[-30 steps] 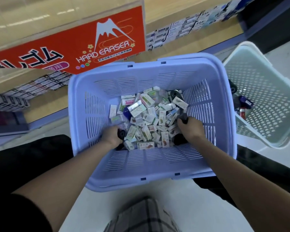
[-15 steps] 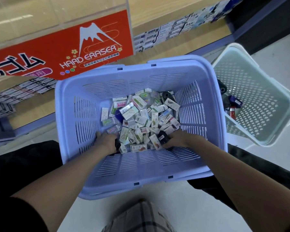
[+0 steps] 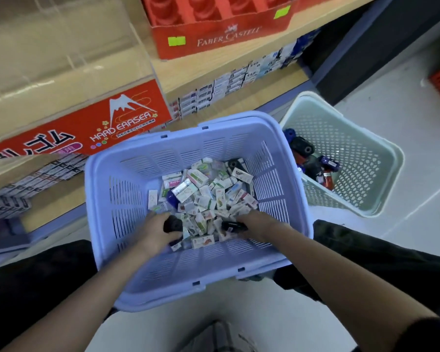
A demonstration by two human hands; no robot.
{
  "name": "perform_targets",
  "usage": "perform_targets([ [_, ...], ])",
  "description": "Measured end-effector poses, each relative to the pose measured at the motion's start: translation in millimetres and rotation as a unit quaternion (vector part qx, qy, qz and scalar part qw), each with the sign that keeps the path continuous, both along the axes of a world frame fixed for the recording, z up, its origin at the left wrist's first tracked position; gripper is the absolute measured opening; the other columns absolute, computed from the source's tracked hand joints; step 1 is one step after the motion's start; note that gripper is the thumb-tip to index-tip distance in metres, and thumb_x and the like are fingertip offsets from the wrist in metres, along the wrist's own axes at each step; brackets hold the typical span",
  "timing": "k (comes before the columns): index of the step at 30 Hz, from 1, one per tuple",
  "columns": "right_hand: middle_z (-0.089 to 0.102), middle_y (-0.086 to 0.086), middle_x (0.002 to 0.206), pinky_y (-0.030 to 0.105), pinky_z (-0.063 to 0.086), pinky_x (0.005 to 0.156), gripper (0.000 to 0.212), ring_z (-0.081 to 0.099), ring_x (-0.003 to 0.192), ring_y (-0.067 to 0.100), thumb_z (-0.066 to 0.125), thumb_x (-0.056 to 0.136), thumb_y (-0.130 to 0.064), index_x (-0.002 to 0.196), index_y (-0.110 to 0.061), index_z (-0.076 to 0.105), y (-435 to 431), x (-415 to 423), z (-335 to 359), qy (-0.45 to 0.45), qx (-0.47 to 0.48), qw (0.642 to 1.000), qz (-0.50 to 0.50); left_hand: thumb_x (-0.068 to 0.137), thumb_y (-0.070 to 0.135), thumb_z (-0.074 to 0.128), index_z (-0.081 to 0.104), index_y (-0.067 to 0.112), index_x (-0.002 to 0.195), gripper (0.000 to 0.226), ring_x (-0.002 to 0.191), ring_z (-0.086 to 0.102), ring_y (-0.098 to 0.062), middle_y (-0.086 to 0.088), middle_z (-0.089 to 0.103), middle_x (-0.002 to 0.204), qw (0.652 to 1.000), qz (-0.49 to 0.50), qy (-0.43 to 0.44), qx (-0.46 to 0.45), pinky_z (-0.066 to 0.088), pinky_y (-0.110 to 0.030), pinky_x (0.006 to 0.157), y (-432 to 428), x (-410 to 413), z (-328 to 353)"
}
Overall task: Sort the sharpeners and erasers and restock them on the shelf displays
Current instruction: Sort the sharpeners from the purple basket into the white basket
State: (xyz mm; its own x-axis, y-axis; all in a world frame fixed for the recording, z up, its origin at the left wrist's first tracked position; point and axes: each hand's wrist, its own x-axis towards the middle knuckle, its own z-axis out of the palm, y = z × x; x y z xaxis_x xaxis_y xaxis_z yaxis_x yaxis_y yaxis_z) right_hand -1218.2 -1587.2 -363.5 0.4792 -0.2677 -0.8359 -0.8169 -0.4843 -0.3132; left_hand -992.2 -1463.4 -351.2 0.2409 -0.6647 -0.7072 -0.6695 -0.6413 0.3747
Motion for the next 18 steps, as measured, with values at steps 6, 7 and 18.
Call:
perform_targets([
  [6,0.054,0.005,0.085,0.021,0.042,0.062,0.020,0.052,0.077,0.018,0.056,0.095,-0.021,0.109,-0.006,0.055,-39.0,-38.1,115.6,-0.235,0.103,0.898,-0.358,0.079,0.026,0.074,0.064,0.008,0.097,0.028,0.089,0.059,-0.024,-0.011,0.064,0.099,0.981,0.021,0.123,-0.150,0.043,-0.023,0.069,-84.8,-28.7,99.7],
  [7,0.057,0.005,0.086,0.020,0.045,0.063,0.020,0.054,0.077,0.017,0.056,0.094,-0.019,0.110,-0.007,0.056,-46.8,-55.2,135.3,-0.276,0.136,0.849,-0.429,0.080,0.027,0.072,0.062,0.009,0.100,0.029,0.090,0.059,-0.022,-0.007,0.064,0.100,0.973,0.012,0.149,-0.174,0.044,-0.021,0.070,-104.1,-41.6,115.3],
  [18,0.052,0.004,0.066,0.022,0.038,0.048,0.008,0.046,0.054,0.014,0.061,0.090,-0.013,0.096,-0.008,0.061,-149.4,-181.1,47.0,-0.113,-0.032,0.815,-0.567,0.084,0.025,0.070,0.047,0.005,0.128,0.053,0.118,0.050,-0.025,-0.010,0.053,0.128,0.944,-0.248,0.162,-0.142,0.038,-0.025,0.085,-319.9,-220.2,69.1],
])
